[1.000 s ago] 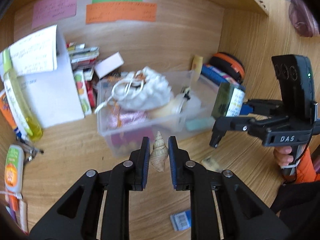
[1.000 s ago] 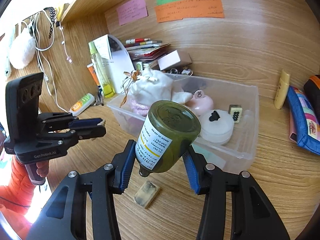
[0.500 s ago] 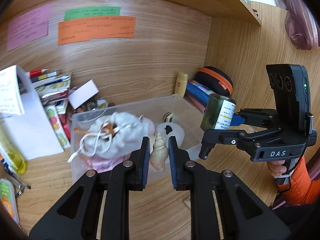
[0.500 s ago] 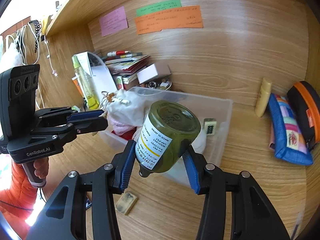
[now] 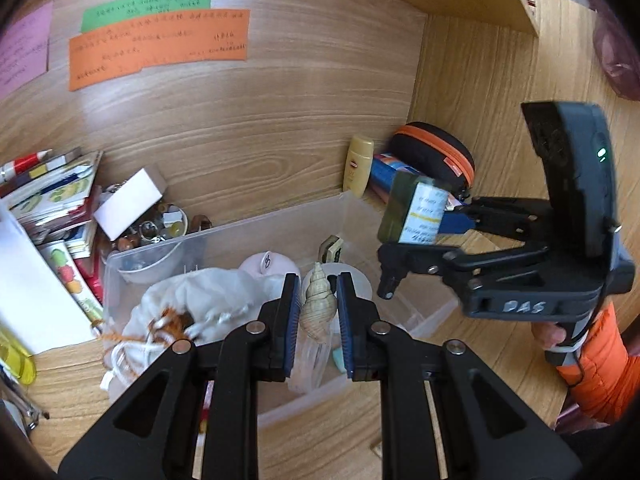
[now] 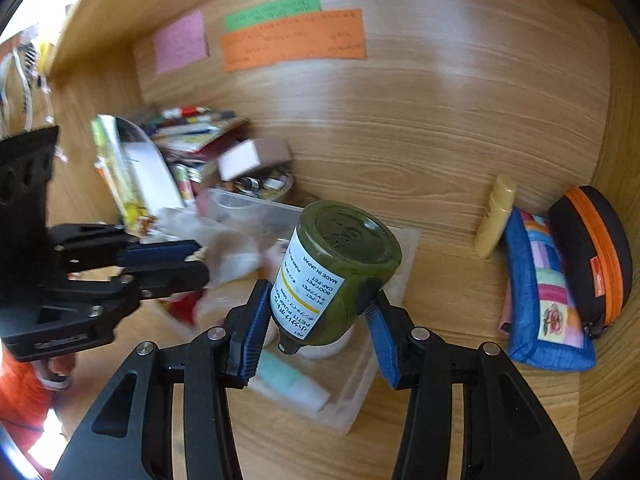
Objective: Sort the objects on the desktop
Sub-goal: 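Lower the shell and green bottle into the clear box and open both tools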
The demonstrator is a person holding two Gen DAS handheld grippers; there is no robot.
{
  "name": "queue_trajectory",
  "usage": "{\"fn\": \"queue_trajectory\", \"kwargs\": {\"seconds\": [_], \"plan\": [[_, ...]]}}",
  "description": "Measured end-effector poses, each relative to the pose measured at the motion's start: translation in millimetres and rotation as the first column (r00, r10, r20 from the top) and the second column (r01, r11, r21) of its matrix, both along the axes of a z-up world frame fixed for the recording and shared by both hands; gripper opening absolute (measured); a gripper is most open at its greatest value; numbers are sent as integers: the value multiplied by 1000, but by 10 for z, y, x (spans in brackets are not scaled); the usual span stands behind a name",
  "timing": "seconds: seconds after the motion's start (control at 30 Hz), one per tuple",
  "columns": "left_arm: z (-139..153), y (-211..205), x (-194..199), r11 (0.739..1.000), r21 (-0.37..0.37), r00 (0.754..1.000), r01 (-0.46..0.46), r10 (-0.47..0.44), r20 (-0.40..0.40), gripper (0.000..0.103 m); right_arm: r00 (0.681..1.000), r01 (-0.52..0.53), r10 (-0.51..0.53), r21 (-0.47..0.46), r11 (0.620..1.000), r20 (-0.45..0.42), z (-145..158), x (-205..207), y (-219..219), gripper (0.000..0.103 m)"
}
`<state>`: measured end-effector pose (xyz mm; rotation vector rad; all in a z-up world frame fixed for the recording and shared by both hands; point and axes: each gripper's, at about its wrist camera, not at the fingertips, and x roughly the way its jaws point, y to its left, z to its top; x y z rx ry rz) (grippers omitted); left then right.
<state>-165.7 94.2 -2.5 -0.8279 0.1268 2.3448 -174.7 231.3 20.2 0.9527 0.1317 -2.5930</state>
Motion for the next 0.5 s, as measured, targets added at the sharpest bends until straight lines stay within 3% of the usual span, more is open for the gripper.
{"fn": "queue_trajectory", "kwargs": {"seconds": [0.17, 0.5], "plan": [[-53, 34, -169, 1000, 14, 1000, -13, 13, 28, 17, 999, 2, -3, 6, 1000, 49, -150, -150, 1, 43], [-135, 81, -186, 1000, -13, 1000, -9, 10, 23, 18, 998, -53, 52, 30, 998, 41, -186, -94, -135, 43]]}}
